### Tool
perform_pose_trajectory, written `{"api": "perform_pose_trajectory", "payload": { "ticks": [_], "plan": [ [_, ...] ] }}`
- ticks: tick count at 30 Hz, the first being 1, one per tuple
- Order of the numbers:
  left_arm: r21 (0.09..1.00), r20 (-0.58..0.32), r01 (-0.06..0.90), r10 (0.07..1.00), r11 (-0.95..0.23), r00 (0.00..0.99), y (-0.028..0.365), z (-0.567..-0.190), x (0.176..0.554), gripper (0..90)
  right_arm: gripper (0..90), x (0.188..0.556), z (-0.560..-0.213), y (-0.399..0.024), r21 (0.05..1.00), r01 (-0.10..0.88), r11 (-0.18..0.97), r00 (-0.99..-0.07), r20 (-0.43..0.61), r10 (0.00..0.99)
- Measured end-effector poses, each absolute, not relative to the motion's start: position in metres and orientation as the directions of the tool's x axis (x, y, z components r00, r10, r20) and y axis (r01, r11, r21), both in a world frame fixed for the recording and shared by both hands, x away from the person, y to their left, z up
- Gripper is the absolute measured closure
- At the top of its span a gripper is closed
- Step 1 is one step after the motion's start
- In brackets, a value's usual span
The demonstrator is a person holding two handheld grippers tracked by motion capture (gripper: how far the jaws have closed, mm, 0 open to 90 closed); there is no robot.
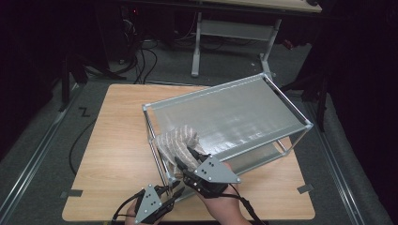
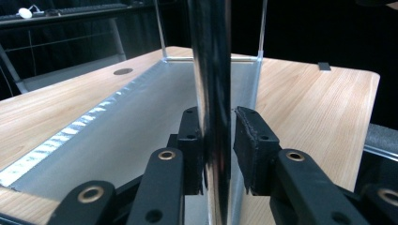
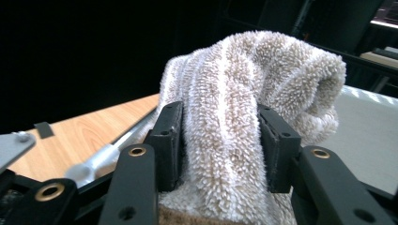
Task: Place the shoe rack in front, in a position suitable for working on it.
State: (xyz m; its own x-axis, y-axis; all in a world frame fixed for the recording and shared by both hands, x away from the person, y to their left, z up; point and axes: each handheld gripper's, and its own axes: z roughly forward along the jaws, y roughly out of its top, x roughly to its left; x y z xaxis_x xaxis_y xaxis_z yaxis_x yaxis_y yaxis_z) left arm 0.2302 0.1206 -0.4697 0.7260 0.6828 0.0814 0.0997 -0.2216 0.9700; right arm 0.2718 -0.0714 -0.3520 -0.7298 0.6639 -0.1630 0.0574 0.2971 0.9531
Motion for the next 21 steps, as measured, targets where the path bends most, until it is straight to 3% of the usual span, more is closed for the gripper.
{"api": "perform_pose_trajectory", "payload": {
  "ticks": [2, 10, 21],
  "plan": [
    [0.971, 0.058, 0.117, 0.680, -0.209, 0.731, 0.123, -0.469, 0.232, 79.3, 57.8, 0.273, -0.354, -0.073, 0.951, 0.059, 0.304, -0.720, -0.170, 0.673],
    [0.968, 0.061, 0.126, 0.690, -0.218, 0.721, 0.123, -0.468, 0.230, 79.7, 57.6, 0.280, -0.357, -0.089, 0.950, 0.059, 0.307, -0.683, -0.186, 0.706],
    [0.961, 0.030, 0.175, 0.713, -0.212, 0.701, 0.143, -0.464, 0.230, 80.1, 57.3, 0.305, -0.356, -0.140, 0.945, 0.096, 0.311, -0.593, -0.197, 0.781]
  ]
}}
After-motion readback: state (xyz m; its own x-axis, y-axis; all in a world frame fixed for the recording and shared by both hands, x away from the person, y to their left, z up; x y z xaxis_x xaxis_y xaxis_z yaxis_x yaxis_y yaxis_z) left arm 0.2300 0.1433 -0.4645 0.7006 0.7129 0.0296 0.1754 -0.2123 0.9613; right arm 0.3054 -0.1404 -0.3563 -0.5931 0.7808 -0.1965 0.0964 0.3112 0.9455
